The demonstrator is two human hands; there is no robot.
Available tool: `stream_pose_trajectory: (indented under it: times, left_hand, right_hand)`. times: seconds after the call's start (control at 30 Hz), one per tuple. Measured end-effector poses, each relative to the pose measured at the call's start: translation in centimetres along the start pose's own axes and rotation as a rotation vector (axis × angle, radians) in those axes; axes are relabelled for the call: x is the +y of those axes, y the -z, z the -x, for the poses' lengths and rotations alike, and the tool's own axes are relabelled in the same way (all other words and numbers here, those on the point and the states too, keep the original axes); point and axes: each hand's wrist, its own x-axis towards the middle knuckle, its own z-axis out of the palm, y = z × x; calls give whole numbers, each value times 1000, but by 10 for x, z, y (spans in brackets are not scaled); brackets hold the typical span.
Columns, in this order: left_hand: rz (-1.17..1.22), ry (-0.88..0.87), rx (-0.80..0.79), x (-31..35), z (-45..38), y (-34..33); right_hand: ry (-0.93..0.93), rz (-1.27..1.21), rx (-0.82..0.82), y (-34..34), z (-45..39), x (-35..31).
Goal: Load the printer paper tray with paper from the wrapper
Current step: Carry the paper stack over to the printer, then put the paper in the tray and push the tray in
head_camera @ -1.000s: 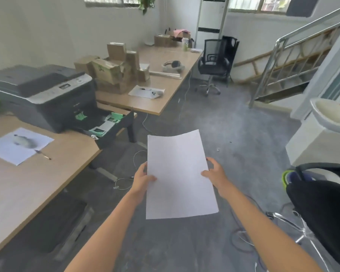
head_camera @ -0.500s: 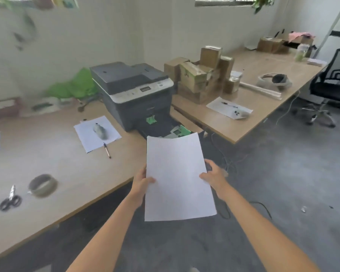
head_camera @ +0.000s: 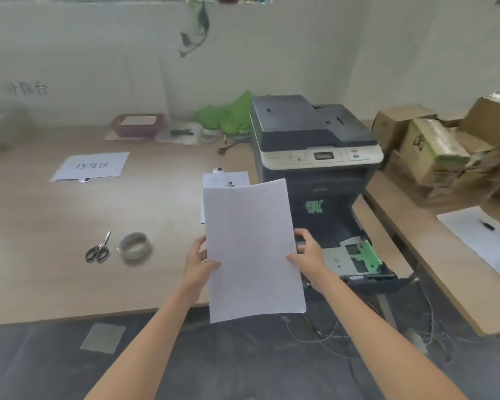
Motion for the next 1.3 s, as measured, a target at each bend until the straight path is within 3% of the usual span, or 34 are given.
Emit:
stream_pose_trajectory:
  times: [0.37,0.67,0.77,0.9,1.07,1.23,1.3]
  left_hand:
    - [-69,-55,125,10,-108,1]
    - [-51,122,171,-39,-135,-19]
    - [-72,132,146,-49,-134,-19]
    - [-154,126,242,-51,-138,-17]
    - [-471,-2,268,-28,-146,9]
    - [-742,-149,189,9,-144,32]
    - [-844,-164,180,21,-142,31]
  right_hand:
    - [76,110,39,-32,-116,-4]
    - [74,105,-70,-42,-145,44]
    - [59,51,-85,-40,-146,46]
    - [91,-3,-120,-33,-147,36]
    - [2,-365,-104,-3,-160,-4]
    - [92,-61,-148,41,-168,-44]
    - [145,133,-256,45,-167,-54]
